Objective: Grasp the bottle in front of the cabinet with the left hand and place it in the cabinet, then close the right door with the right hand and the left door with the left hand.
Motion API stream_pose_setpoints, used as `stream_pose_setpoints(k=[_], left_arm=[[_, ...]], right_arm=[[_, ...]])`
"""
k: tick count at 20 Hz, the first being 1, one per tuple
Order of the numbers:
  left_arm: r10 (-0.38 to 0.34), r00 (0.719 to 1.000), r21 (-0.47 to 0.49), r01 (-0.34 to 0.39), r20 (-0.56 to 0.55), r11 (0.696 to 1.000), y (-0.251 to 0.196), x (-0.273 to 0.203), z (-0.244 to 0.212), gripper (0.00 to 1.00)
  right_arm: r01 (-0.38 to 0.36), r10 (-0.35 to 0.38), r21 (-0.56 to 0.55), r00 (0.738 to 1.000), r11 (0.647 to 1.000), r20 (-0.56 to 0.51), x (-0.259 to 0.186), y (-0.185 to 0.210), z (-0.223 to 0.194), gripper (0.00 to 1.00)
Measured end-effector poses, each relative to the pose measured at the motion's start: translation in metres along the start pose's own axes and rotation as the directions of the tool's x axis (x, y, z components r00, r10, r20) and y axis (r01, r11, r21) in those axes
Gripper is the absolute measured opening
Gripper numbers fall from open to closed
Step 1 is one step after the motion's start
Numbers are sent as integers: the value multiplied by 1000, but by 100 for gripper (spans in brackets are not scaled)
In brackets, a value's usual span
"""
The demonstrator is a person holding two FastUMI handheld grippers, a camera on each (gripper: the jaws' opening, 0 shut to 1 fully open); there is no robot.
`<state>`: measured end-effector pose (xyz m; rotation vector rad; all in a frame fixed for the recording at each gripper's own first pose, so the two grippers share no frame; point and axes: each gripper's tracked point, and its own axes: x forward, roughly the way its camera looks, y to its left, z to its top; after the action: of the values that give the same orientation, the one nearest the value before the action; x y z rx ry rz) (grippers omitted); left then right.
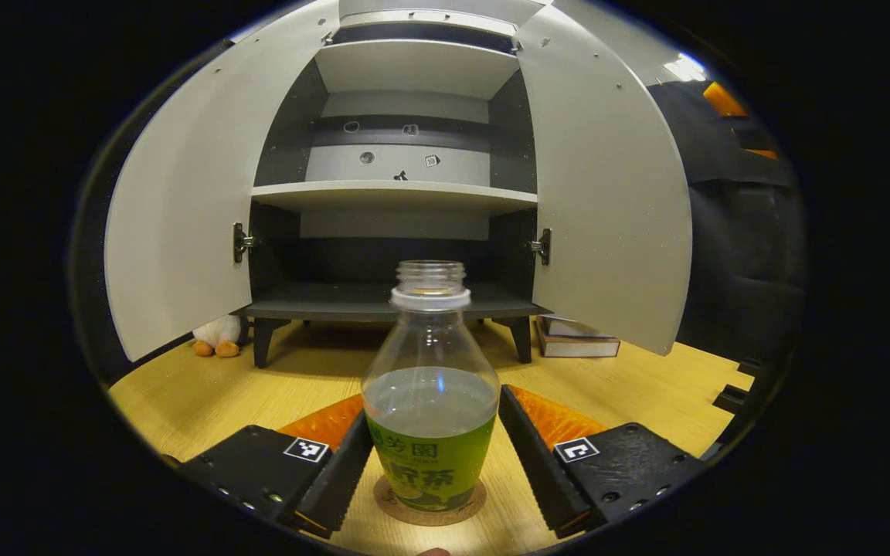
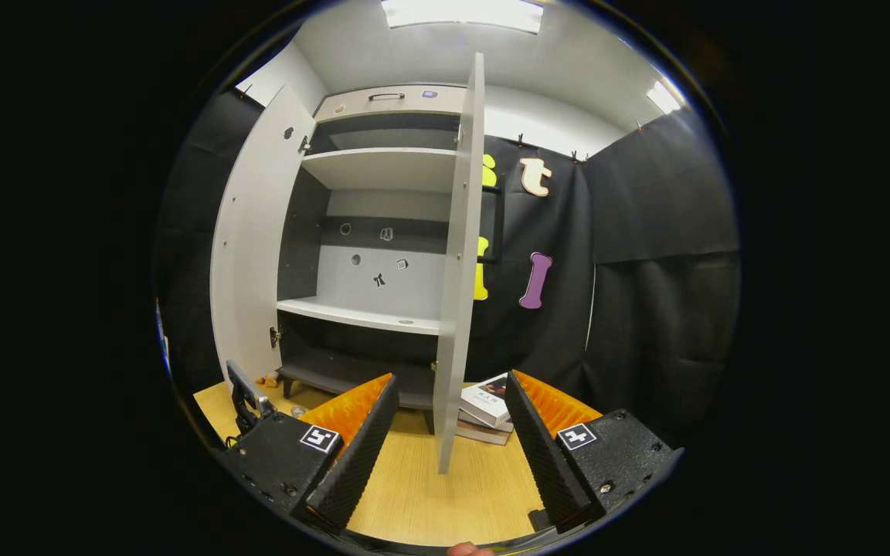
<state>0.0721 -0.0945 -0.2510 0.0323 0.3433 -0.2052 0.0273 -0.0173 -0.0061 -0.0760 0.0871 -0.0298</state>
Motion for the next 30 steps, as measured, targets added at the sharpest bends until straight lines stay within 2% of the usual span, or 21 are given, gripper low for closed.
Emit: stream_pose_setpoints(k=[1,3,5,9,12,15,16,19,24,28,30], left_arm=[[7,1000,5,-6,-12,1000,2,2,-1,77],[11,999,9,-11,-38,1000,5,1,0,73],[14,1000,9,-14,-10,1000,10,-1,24,72],[-34,992,44,29,122,999,22,-1,124,70],[-40,981,44,32,190,999,39,17,206,70],[-40,966,36,32,255,999,51,50,287,73],[-31,963,24,25,269,999,54,65,310,70],[-26,953,-5,29,301,1000,59,113,368,70],[-4,973,11,2,229,1000,58,197,402,70],[30,990,-47,-24,138,999,66,242,394,70],[59,992,-38,-56,108,998,73,248,381,70]], right_arm=[[-5,5,9,1000,1000,0,2,3,1,85],[-17,17,18,1000,1000,1,4,8,0,85],[-21,21,14,1000,1000,5,5,9,1,85],[-31,30,38,999,999,24,9,14,0,85],[-37,35,66,999,997,26,9,15,-4,85],[-25,23,77,999,997,26,7,10,-10,84],[-17,15,84,1000,996,25,7,7,-13,84],[16,-17,110,1000,994,7,5,-3,-19,85],[65,-65,135,998,989,-8,-2,-18,-25,84],[109,-108,136,994,985,-13,-9,-33,-24,85],[132,-132,143,991,981,-8,-13,-42,-22,85]])
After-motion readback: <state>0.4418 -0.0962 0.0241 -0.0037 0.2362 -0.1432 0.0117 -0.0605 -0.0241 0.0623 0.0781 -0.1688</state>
